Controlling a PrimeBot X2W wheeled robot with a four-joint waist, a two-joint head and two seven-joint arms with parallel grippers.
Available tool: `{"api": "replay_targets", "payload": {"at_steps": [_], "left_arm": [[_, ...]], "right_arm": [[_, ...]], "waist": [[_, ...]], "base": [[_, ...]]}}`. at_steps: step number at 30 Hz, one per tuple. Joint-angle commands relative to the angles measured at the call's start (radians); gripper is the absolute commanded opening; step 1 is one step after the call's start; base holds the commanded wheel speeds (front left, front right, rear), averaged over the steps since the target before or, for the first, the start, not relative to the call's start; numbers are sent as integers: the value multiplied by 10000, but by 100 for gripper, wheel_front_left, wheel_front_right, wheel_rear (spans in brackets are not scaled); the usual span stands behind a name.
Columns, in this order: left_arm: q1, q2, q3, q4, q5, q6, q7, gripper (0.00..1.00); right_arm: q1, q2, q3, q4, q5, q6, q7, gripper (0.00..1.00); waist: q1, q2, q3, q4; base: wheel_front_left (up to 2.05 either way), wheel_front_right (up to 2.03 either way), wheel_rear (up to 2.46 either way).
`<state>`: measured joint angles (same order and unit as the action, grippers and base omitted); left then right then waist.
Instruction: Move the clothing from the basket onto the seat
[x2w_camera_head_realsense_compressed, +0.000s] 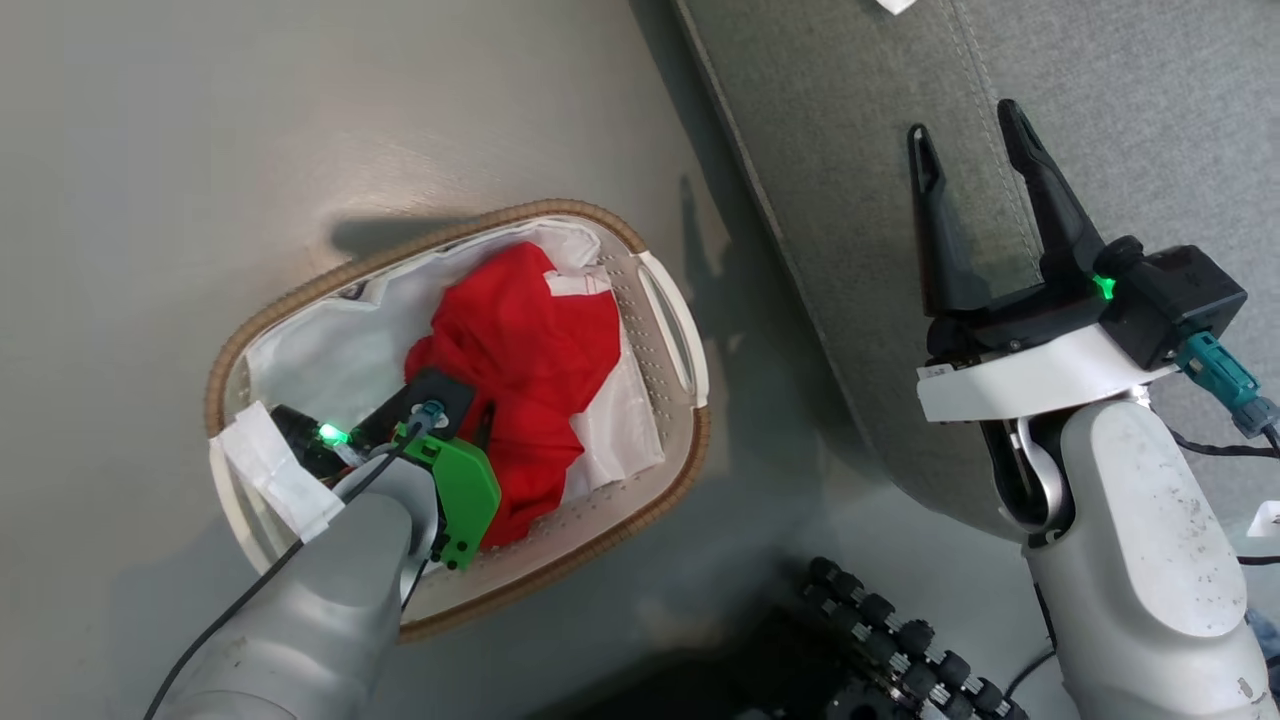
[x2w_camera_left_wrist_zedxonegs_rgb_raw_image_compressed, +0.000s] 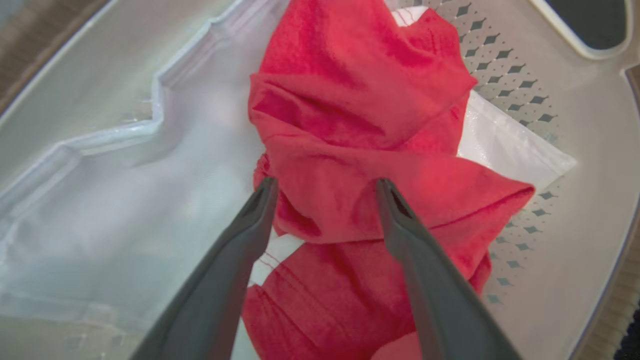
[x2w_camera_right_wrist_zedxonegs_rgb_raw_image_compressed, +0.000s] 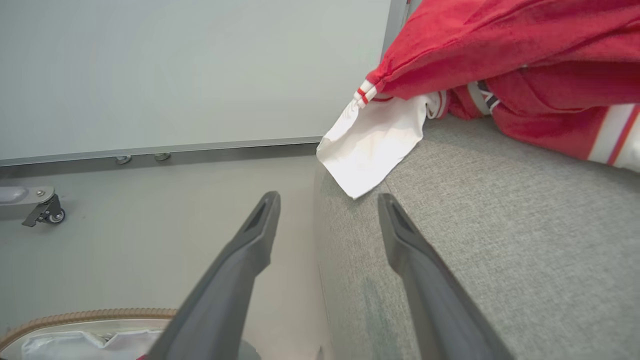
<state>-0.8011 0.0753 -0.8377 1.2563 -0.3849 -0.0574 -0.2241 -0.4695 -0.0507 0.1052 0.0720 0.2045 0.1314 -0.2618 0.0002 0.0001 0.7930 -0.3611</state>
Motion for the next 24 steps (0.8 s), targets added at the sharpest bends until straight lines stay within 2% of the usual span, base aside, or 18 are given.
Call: {"api": "replay_targets", "payload": {"at_steps": [1,12,13,14,17,24], "left_arm": [[-236,166,93,55,-144,112,48,100],[-175,394,261,279,-553,-29,861,100],[-129,420,259,288,-586,-42,982,86],[-97,430,257,294,-615,-45,1046,68],[26,448,228,303,-678,-73,1272,2],[201,365,55,317,-690,-200,1232,0]], "right_arm": [[-153,2,77,-61,109,-14,-49,100],[2,-1,474,-207,380,-14,-49,100],[16,-1,497,-212,396,-14,-49,100],[24,-1,512,-214,405,-14,-49,100],[36,-3,538,-194,398,-14,-49,100],[59,-3,534,-80,279,-14,-49,100]], "waist": [[-2,-1,636,-674],[-2,-1,821,-1080],[-2,-1,829,-1102],[-2,-1,833,-1116],[-2,-1,825,-1133],[-2,-1,582,-951]], "base": [[0,0,0],[0,0,0],[0,0,0],[0,0,0],[0,0,0],[0,0,0]]}}
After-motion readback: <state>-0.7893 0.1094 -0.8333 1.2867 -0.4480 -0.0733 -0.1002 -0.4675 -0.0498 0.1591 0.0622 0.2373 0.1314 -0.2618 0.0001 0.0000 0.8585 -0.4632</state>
